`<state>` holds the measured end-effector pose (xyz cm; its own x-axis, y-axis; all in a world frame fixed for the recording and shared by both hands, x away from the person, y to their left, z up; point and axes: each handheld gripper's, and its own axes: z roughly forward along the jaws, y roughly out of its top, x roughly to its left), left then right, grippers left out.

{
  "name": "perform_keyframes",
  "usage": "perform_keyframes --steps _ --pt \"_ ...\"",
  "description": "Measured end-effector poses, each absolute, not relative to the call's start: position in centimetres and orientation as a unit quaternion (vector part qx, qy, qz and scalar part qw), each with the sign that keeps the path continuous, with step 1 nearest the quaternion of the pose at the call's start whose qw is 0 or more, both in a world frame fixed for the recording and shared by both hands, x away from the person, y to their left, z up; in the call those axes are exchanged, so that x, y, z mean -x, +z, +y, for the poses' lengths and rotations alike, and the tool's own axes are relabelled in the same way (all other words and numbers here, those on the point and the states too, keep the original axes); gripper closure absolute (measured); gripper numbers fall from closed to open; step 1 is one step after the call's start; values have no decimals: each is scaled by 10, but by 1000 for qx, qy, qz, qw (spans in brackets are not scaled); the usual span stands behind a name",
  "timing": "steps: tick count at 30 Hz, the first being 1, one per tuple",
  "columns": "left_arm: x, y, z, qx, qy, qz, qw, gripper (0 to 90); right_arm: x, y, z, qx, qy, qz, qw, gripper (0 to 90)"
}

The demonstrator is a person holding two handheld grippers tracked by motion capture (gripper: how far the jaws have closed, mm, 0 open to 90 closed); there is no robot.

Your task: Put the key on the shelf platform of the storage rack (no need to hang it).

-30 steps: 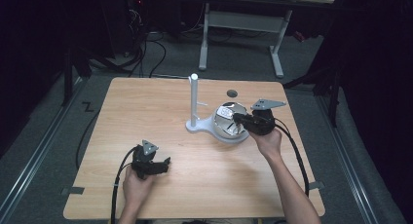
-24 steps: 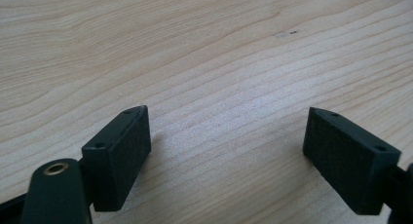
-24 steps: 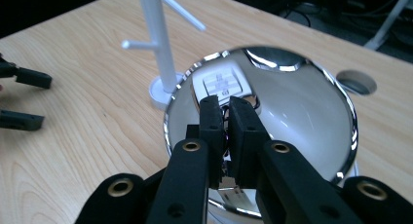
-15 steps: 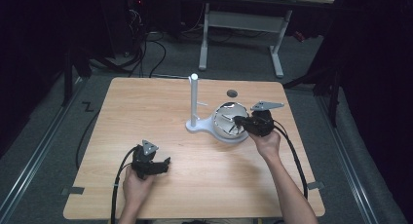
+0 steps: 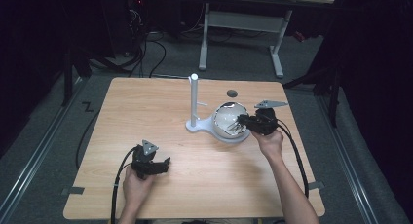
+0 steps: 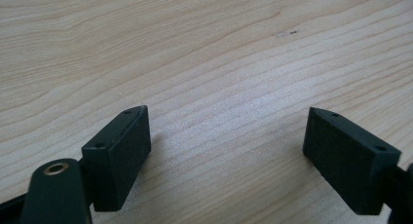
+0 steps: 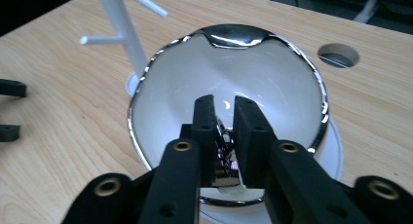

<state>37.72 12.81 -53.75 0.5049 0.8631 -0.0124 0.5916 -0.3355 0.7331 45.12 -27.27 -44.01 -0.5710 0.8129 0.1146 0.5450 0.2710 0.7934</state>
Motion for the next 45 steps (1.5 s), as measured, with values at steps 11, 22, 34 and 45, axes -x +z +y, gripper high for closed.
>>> perform_keyframes --steps 11,22,34,45 --pt "-377 -537 128 -794 194 458 350 181 -453 -444 -281 -468 399 772 157 543" --pt "-377 -537 128 -794 194 458 350 180 -439 -434 -298 -479 429 744 182 521" --pt "-377 -537 128 -794 194 458 350 180 -420 -433 -325 -484 446 731 183 525" --pt "-377 -537 128 -794 193 458 350 180 -400 -434 -346 -501 457 710 191 524"
